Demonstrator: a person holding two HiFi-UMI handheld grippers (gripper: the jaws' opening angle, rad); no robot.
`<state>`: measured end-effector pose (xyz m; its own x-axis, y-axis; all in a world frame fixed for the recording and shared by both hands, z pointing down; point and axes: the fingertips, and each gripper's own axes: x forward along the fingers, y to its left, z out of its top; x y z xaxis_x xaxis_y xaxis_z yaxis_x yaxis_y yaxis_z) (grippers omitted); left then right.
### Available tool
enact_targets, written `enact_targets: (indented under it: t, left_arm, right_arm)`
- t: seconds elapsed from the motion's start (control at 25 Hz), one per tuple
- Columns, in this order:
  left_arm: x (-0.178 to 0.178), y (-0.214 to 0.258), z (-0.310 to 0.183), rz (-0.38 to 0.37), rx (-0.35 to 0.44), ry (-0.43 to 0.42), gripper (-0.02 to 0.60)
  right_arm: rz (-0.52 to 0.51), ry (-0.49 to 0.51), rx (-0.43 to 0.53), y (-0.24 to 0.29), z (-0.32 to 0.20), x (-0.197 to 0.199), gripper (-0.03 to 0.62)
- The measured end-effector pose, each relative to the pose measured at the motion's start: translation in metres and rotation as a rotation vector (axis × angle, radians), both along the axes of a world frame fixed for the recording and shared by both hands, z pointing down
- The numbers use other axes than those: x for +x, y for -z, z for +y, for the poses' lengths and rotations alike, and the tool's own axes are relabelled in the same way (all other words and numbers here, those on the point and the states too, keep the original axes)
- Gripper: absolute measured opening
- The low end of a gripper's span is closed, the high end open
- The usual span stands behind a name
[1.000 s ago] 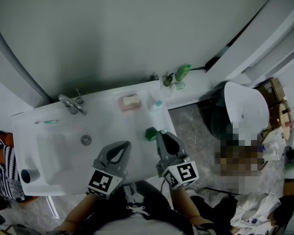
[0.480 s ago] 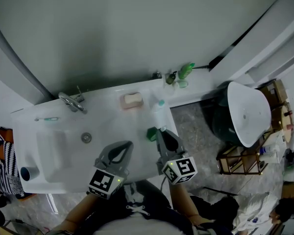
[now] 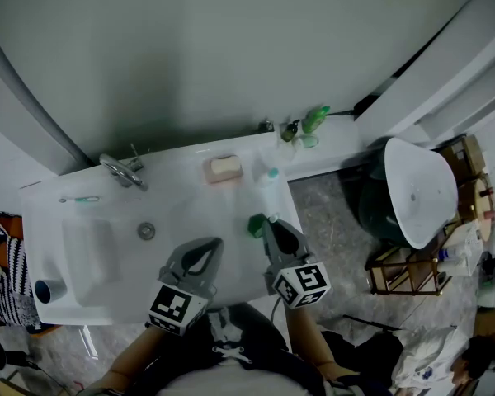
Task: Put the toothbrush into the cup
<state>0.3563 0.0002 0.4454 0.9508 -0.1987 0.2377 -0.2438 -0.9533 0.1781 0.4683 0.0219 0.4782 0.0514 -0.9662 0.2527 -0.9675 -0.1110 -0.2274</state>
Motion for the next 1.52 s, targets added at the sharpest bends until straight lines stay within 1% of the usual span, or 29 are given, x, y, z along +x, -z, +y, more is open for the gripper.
enact_targets:
  t: [0.16, 0.32, 0.64, 0.88, 1.12, 1.32, 1.52]
  left_arm:
    - [0.002, 0.0, 0.002, 0.0, -0.008, -0.004, 0.0]
    - [0.0, -0.001, 0.0, -0.004, 0.0, -0.009, 0.0]
    - [-0.001, -0.002, 0.002, -0.006, 0.003, -0.011, 0.0]
    - [0.0, -0.003, 0.003, -0.009, -0.003, -0.02, 0.0]
    - [0.002, -0.002, 0.006, -0.009, -0.003, -0.037, 0.0]
    - [0.003, -0.004, 0.007, -0.013, -0.008, -0.042, 0.0]
    - [0.002, -0.005, 0.007, -0.014, -0.009, -0.04, 0.0]
  right_arm:
    - [-0.024, 0.018, -0.018, -0.012, 0.002, -0.002, 0.029]
    - [-0.043, 0.03, -0.038, -0.019, 0.003, -0.006, 0.029]
    - [-0.062, 0.048, -0.064, -0.03, 0.007, -0.011, 0.029]
    - [-0.062, 0.06, -0.087, -0.036, 0.009, -0.013, 0.034]
    - [-0.054, 0.095, -0.117, -0.041, 0.011, -0.019, 0.04]
    - [-0.027, 0.129, -0.156, -0.05, 0.013, -0.026, 0.046]
    - [-0.037, 0.136, -0.168, -0.055, 0.013, -0.028, 0.051]
